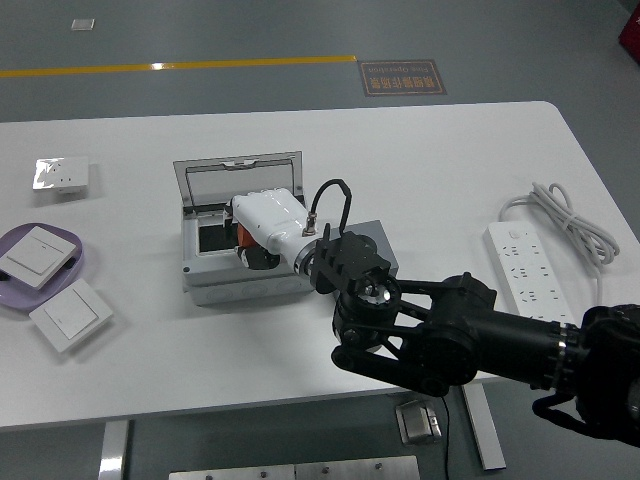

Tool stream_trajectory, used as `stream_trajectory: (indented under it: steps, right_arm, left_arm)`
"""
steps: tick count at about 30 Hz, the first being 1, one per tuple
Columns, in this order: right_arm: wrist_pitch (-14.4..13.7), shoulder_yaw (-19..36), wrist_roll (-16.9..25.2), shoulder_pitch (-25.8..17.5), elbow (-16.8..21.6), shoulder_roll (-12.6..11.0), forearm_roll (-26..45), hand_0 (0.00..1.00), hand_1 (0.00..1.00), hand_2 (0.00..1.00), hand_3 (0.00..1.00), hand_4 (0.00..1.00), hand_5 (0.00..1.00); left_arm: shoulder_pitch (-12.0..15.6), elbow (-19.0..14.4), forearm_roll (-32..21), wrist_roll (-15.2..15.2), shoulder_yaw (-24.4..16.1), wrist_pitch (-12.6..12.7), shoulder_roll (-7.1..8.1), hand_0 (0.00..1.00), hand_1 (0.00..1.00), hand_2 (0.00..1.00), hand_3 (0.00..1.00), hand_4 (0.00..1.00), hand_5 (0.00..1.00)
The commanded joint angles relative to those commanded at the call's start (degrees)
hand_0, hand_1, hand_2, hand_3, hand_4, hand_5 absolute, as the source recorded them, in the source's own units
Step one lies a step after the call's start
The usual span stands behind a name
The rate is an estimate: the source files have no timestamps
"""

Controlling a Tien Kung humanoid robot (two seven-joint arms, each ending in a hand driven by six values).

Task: Pick up the cylinder from the cube,place it in the box,flap close box

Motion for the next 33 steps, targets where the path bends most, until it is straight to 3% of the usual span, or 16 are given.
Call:
stream_trajectory:
  steps: [5,6,11,12,24,28,33]
  right_arm:
    - [-1.6,0.1,0.6,0.0,0.0,0.0,-0.3,0.644,0.617,0.614,0.636,0.281,0.017]
    - [-1.7,0.2,0.6,0.0,-0.1,0.0,-0.4,0.892,0.806,0.812,0.849,0.668,0.394]
    - [-2.1,0.7,0.6,-0.1,-0.4,0.0,-0.4,0.892,0.806,0.812,0.849,0.668,0.394]
    - [-2.2,0.7,0.7,-0.1,-0.4,0.0,-0.2,0.953,0.844,0.841,0.885,0.74,0.391]
    - [-5.2,1.5,3.5,-0.8,-0.4,0.0,5.0,0.943,0.828,0.817,0.877,0.774,0.376]
    - [-7.8,2.6,7.3,-1.9,2.0,-0.3,10.5,0.943,0.828,0.817,0.877,0.774,0.376]
    - [-9.8,4.8,12.0,-3.4,7.5,-3.0,19.0,0.931,0.815,0.803,0.862,0.771,0.363]
  left_arm:
    - [-0.1,0.0,0.1,0.0,0.0,0.0,-0.04,0.628,0.656,0.654,0.692,0.762,0.237]
    - [-0.1,0.0,0.0,0.0,0.0,0.0,-0.05,0.627,0.656,0.654,0.69,0.759,0.237]
    - [-0.1,0.0,-0.1,0.0,0.3,0.0,-0.16,0.627,0.656,0.654,0.69,0.759,0.237]
    - [-0.1,0.0,-0.1,0.0,0.3,0.0,-0.17,0.628,0.656,0.654,0.69,0.758,0.237]
    - [0.0,0.0,-0.2,0.1,0.2,0.0,-0.21,0.622,0.656,0.653,0.689,0.757,0.238]
    - [0.0,-0.1,0.0,0.1,0.0,0.1,-0.42,0.622,0.656,0.653,0.689,0.757,0.238]
    - [0.2,0.0,-0.1,0.1,0.1,0.0,-0.65,0.622,0.656,0.653,0.689,0.757,0.238]
